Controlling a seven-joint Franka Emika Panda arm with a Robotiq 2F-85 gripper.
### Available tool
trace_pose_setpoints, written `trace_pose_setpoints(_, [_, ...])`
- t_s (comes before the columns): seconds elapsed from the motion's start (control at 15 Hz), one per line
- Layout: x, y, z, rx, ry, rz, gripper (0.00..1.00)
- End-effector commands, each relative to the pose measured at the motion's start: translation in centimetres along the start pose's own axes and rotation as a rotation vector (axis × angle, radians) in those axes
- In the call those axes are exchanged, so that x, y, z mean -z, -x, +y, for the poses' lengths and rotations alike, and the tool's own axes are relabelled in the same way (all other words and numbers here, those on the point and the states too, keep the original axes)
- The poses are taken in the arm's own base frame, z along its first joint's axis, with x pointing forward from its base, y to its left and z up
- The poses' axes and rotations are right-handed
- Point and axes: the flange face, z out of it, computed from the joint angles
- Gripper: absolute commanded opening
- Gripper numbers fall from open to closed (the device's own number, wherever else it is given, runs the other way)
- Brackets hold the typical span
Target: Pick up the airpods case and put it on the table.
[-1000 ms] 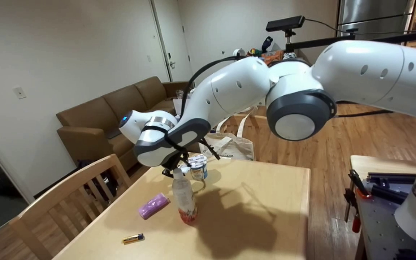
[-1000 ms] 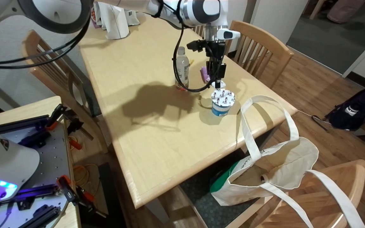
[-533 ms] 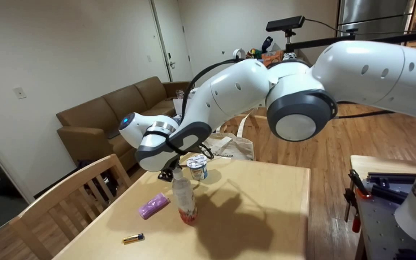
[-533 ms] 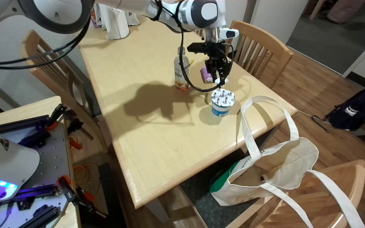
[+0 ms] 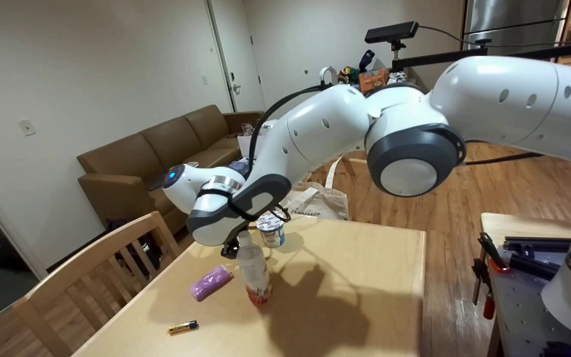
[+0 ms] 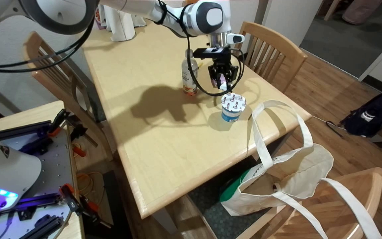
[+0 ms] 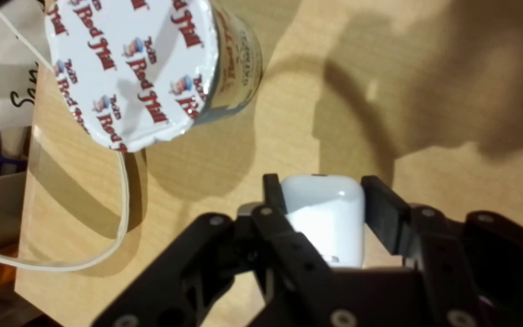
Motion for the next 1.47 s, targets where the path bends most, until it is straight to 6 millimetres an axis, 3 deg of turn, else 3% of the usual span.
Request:
trace_pose_setpoints(0.0, [-0.9,0.6,0.0,0.111,-0.061,-0.050,0.23])
trace_pose_setpoints(0.53, [-2.9,2.0,-0.9,0.183,-0.158,-0.214,0.23])
trace_pose_setpoints(1.0, [-3.2,1.0,0.4,-0.069,-0.079,-0.157,0.23])
trace_pose_setpoints(1.4, [-3.8,0.9,0.1,-0.118,-0.053,-0.163,0.23])
